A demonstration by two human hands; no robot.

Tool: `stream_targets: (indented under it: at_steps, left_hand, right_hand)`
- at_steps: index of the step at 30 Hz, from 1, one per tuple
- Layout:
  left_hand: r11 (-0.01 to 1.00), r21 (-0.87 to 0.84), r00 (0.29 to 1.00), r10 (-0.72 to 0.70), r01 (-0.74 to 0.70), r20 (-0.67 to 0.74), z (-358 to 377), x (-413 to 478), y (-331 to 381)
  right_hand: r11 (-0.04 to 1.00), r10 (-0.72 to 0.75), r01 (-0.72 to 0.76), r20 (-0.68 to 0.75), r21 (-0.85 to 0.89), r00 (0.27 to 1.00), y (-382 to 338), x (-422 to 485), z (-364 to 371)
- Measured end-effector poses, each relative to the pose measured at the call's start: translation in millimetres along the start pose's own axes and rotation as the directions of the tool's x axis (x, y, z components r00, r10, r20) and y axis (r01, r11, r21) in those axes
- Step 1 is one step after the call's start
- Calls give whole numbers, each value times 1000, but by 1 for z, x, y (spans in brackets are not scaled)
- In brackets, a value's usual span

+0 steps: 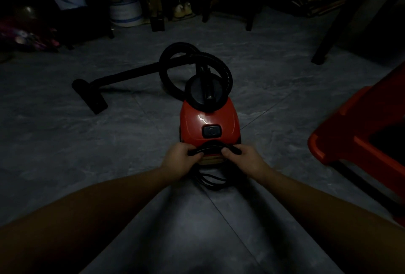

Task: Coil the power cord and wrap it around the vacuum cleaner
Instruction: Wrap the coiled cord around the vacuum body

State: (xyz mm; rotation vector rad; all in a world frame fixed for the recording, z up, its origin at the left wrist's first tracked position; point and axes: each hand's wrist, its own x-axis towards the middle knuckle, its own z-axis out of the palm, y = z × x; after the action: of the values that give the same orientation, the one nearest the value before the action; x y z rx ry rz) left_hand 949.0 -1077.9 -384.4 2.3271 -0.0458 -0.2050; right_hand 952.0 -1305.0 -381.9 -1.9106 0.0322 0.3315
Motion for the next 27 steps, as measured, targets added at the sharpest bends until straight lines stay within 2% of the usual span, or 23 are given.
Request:
stream_targets:
  at_steps: [7,11,18,22,24,27]
  left_hand:
    - [991,-120,998,-66,66,3,3,1,-5]
    - [958,-225,981,-190,178,-35,8,1,-7]
    - [891,-359,958,-285,277,31,11,3,-13]
    - [847,-429,949,-292,313,115,9,1,-11]
    - [838,-450,951,-289,308,112,7,0,-11]
    - [908,-362,977,-211,210,37,8,-5,-10]
  right_hand:
    - [998,-58,57,-67,-13,996,0,3,6]
    - [996,-84,82,-66,-32,994,0,5,5]
    - [969,-126,87,-160,-231,979,9,9,13]
    - [968,-109,67,-165,-241,980,7,7,14]
    - [975,-90,54,-161,-214,983,7,7,15]
    - [980,-70,34,-182,-197,981,8,7,18]
